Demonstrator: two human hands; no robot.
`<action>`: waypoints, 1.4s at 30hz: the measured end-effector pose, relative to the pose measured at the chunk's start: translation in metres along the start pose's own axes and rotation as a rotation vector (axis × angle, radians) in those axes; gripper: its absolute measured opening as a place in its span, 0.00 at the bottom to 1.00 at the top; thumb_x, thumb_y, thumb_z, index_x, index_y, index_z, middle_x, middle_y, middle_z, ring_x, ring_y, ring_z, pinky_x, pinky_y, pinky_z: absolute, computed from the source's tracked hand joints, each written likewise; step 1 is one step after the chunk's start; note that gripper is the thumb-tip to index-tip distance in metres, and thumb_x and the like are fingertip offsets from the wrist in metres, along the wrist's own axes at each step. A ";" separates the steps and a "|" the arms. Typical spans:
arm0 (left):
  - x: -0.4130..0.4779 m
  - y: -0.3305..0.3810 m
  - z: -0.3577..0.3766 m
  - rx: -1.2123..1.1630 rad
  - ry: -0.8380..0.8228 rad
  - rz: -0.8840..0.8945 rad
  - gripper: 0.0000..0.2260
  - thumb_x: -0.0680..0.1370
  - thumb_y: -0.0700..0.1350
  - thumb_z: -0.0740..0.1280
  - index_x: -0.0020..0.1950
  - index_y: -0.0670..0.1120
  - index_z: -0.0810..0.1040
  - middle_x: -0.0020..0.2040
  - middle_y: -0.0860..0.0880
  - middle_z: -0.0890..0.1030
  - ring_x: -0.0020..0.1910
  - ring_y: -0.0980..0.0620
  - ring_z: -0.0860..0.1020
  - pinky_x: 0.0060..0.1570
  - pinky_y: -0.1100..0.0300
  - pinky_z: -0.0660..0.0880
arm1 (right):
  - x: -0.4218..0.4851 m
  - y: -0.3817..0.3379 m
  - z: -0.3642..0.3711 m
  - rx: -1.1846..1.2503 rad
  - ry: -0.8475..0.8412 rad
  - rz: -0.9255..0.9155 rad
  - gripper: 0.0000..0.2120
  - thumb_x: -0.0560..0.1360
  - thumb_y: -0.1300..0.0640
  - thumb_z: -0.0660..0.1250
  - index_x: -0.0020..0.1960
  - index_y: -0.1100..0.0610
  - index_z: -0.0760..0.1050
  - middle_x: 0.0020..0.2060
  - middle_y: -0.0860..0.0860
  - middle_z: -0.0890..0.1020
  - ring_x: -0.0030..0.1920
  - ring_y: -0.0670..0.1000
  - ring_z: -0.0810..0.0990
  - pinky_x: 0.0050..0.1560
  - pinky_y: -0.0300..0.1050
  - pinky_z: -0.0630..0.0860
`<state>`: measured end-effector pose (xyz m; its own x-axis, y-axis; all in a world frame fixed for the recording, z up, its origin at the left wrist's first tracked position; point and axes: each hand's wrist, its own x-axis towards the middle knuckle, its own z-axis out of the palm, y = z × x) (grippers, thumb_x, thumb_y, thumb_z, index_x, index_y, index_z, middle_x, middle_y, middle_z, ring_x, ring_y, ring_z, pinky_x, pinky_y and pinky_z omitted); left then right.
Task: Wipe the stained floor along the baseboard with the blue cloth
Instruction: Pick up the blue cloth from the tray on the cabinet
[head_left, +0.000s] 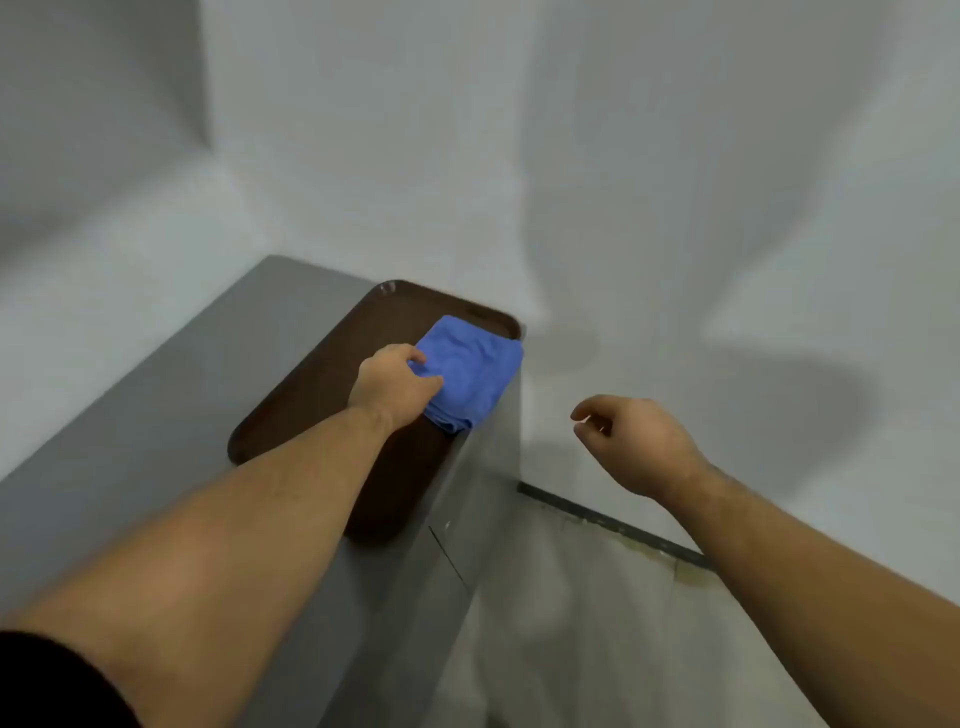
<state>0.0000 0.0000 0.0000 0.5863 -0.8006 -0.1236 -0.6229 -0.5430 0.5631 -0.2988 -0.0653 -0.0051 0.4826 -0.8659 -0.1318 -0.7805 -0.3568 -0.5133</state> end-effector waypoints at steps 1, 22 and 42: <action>0.007 -0.006 0.004 -0.050 -0.021 -0.049 0.18 0.74 0.53 0.72 0.62 0.50 0.77 0.62 0.48 0.79 0.55 0.48 0.78 0.53 0.54 0.77 | 0.002 0.000 0.010 0.006 -0.028 0.014 0.11 0.80 0.45 0.63 0.60 0.43 0.80 0.46 0.41 0.83 0.47 0.47 0.81 0.51 0.46 0.81; 0.011 0.057 0.070 -0.845 0.047 0.093 0.06 0.73 0.35 0.64 0.46 0.45 0.75 0.44 0.45 0.80 0.44 0.47 0.79 0.46 0.51 0.78 | 0.061 0.046 0.067 0.694 -0.129 0.097 0.14 0.79 0.46 0.68 0.62 0.48 0.81 0.51 0.42 0.84 0.52 0.42 0.82 0.56 0.39 0.77; -0.038 -0.003 0.275 -1.051 -0.287 -0.142 0.27 0.75 0.29 0.68 0.68 0.51 0.70 0.56 0.44 0.84 0.55 0.46 0.84 0.49 0.53 0.82 | 0.046 0.192 0.138 1.198 -0.137 0.301 0.15 0.75 0.63 0.65 0.57 0.50 0.82 0.53 0.52 0.87 0.55 0.53 0.86 0.56 0.54 0.81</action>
<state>-0.1635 -0.0374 -0.2217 0.3905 -0.8510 -0.3512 0.2728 -0.2574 0.9270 -0.3717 -0.1258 -0.2266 0.4409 -0.7882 -0.4293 -0.0482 0.4568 -0.8883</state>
